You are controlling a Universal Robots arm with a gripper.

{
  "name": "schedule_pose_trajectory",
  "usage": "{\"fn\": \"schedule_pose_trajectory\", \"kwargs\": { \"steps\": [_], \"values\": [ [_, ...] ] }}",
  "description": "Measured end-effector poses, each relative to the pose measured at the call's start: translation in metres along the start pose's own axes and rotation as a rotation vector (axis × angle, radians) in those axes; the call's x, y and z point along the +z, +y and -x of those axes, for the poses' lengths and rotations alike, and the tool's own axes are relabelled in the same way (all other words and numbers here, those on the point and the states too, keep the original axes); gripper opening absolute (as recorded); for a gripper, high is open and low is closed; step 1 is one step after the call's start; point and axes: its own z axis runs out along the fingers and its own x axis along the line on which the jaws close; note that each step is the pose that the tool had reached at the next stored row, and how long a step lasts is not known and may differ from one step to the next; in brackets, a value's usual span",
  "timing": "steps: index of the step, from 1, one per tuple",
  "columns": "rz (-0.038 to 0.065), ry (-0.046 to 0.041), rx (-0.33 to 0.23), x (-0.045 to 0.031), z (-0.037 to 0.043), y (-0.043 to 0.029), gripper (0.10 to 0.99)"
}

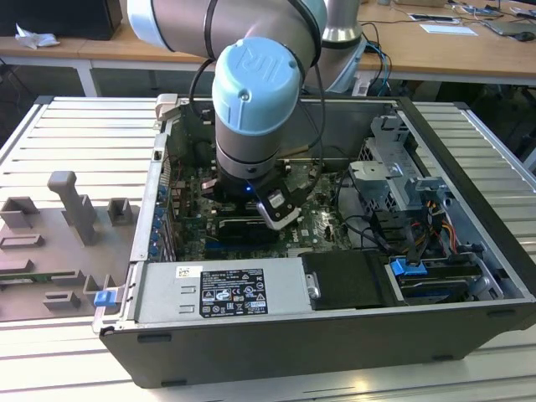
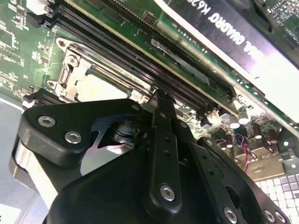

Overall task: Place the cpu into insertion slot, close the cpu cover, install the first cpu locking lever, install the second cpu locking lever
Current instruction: 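Install the second cpu locking lever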

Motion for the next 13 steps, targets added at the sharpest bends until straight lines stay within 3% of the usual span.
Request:
{"fn": "schedule_pose_trajectory", "kwargs": {
  "steps": [13],
  "values": [
    [0.004, -0.0003, 0.000, 0.0078, -0.0021, 0.0008, 0.106]
  ]
}}
